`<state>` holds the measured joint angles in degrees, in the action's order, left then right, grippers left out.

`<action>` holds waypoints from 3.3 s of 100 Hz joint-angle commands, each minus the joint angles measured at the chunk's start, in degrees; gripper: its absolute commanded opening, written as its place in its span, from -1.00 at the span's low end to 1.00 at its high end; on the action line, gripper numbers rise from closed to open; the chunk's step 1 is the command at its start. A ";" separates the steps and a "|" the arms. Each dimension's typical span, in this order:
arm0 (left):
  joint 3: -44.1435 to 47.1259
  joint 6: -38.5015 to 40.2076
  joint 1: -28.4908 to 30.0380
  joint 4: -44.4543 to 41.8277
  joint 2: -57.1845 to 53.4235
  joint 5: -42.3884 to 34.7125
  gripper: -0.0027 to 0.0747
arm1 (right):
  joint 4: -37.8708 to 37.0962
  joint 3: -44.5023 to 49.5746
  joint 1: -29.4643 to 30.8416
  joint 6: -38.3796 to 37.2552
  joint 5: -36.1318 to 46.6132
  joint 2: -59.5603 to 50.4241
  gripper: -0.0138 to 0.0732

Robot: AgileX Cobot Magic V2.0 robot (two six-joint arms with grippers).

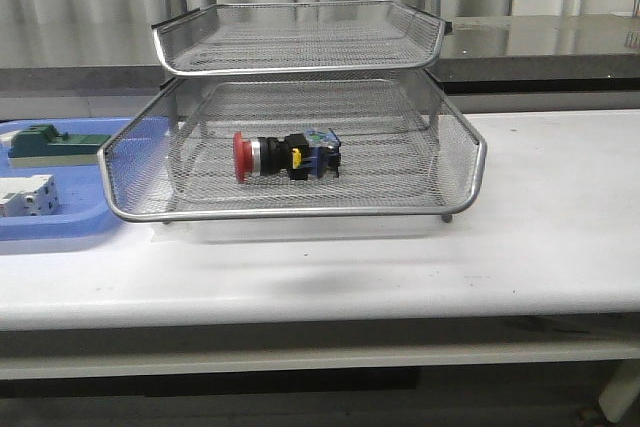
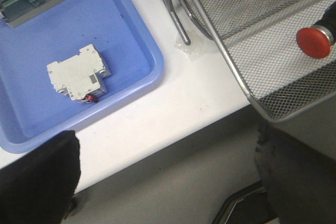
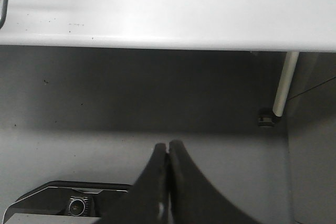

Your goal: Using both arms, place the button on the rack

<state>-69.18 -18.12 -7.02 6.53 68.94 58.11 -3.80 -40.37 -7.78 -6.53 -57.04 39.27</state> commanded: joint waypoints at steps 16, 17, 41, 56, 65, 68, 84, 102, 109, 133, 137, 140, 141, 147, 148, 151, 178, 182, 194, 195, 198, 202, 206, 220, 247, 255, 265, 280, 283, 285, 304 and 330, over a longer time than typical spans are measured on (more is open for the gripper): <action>14.17 1.06 0.40 4.52 -12.19 -20.46 0.74 | -0.75 -1.89 -0.12 0.24 2.65 -0.10 -0.85; 14.66 1.06 0.40 4.82 -12.85 -21.07 0.74 | -0.75 -1.89 -0.12 0.24 2.65 -0.10 -0.85; 30.51 1.17 0.40 6.50 -23.54 -38.12 0.74 | -0.75 -1.89 -0.12 0.24 2.65 -0.10 -0.85; 38.69 2.08 0.40 6.62 -29.93 -43.62 0.74 | -0.75 -1.89 -0.12 0.24 2.65 -0.10 -0.85; 42.72 4.38 0.40 6.62 -33.72 -47.01 0.74 | -0.75 -1.89 -0.12 0.24 2.65 -0.10 -0.85; 43.86 4.49 0.40 6.62 -34.81 -48.15 0.74 | -0.75 -1.89 -0.12 0.24 2.65 -0.10 -0.85; 48.79 4.49 0.40 6.62 -39.83 -54.73 0.74 | -0.75 -1.89 -0.12 0.24 2.65 -0.10 -0.85; 50.65 4.49 0.40 6.62 -41.75 -60.14 0.74 | -0.75 -1.89 -0.12 0.24 2.65 -0.10 -0.85; 50.73 4.49 0.40 6.62 -41.75 -60.39 0.74 | -0.75 -1.89 -0.12 0.24 2.65 -0.10 -0.85; 50.73 4.49 0.40 6.62 -41.75 -60.39 0.74 | -0.75 -1.89 -0.12 0.24 2.65 -0.10 -0.85; 50.73 4.49 0.40 6.62 -41.75 -60.39 0.74 | -0.75 -1.89 -0.12 0.24 2.65 -0.10 -0.85; 50.73 4.49 0.40 6.62 -41.75 -60.39 0.73 | -0.75 -1.89 -0.12 0.24 2.65 -0.10 -0.85; 50.73 4.49 0.40 6.62 -41.75 -60.39 0.73 | -0.75 -1.89 -0.12 0.24 2.65 -0.10 -0.85; 50.73 4.49 0.40 6.62 -41.75 -60.39 0.71 | -0.75 -1.89 -0.12 0.24 2.65 -0.10 -0.85; 50.73 4.49 0.40 6.62 -41.75 -60.39 0.70 | -0.75 -1.89 -0.12 0.24 2.65 -0.10 -0.85; 50.73 4.49 0.40 6.62 -41.75 -60.39 0.66 | -0.75 -1.89 -0.12 0.24 2.65 -0.10 -0.85; 50.73 4.49 0.40 6.62 -41.75 -60.39 -0.23 | -0.75 -1.89 -0.12 0.24 2.65 -0.10 -0.85; 50.73 4.49 0.40 6.62 -41.75 -60.39 -0.41 | -0.75 -1.89 -0.12 0.24 2.65 -0.10 -0.85; 50.73 4.49 0.40 6.62 -41.75 -60.39 -0.86 | -0.75 -1.89 -0.12 0.24 2.65 -0.10 -0.85; 50.73 4.49 0.40 6.62 -41.75 -60.39 -0.89 | -0.75 -1.89 -0.12 0.24 2.65 -0.10 -0.85; 50.73 4.37 0.40 6.62 -41.75 -60.39 -0.92 | -0.75 -1.89 -0.12 0.24 2.65 -0.10 -0.85; 50.73 4.37 0.40 6.62 -41.75 -60.39 -0.92 | -0.75 -1.89 -0.12 0.24 2.65 -0.10 -0.85; 50.73 4.37 0.40 6.62 -41.75 -60.39 -0.92 | -0.75 -1.89 -0.12 0.24 2.65 -0.10 -0.85; 50.73 4.37 0.40 6.62 -41.75 -60.39 -0.92 | -0.75 -1.89 -0.12 0.24 2.65 -0.10 -0.85; 50.73 4.37 0.40 6.62 -41.75 -60.39 -0.92 | -0.71 -1.89 -0.12 0.24 2.70 -0.10 -0.85; 50.73 4.37 0.40 6.62 -41.75 -60.39 -0.92 | -0.56 -1.89 -0.12 0.24 2.70 -0.10 -0.85; 50.73 4.37 0.40 6.62 -41.75 -60.39 -0.92 | 1.83 -1.89 -0.12 0.24 2.92 -0.10 -0.85; 50.73 4.37 0.40 6.62 -41.75 -60.39 -0.92 | 7.13 -1.89 -0.12 0.44 6.26 0.27 -0.85; 50.73 4.37 0.40 6.62 -41.75 -60.39 -0.92 | 8.08 -1.89 -0.12 0.68 6.86 0.75 -0.85; 50.73 4.37 0.40 6.62 -41.75 -60.39 -0.92 | 8.83 -1.94 -0.12 0.81 7.22 1.06 -0.85; 50.73 4.37 0.40 6.62 -41.75 -60.39 -0.92 | 16.73 -1.99 -0.25 4.44 9.40 6.51 -0.84; 50.73 4.37 0.40 6.62 -41.75 -60.39 -0.92 | 23.77 -1.99 -4.97 9.68 13.39 17.44 -0.84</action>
<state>-16.93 -14.20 -6.77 12.51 27.05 2.37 17.53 -40.41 -10.80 1.52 -47.78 54.34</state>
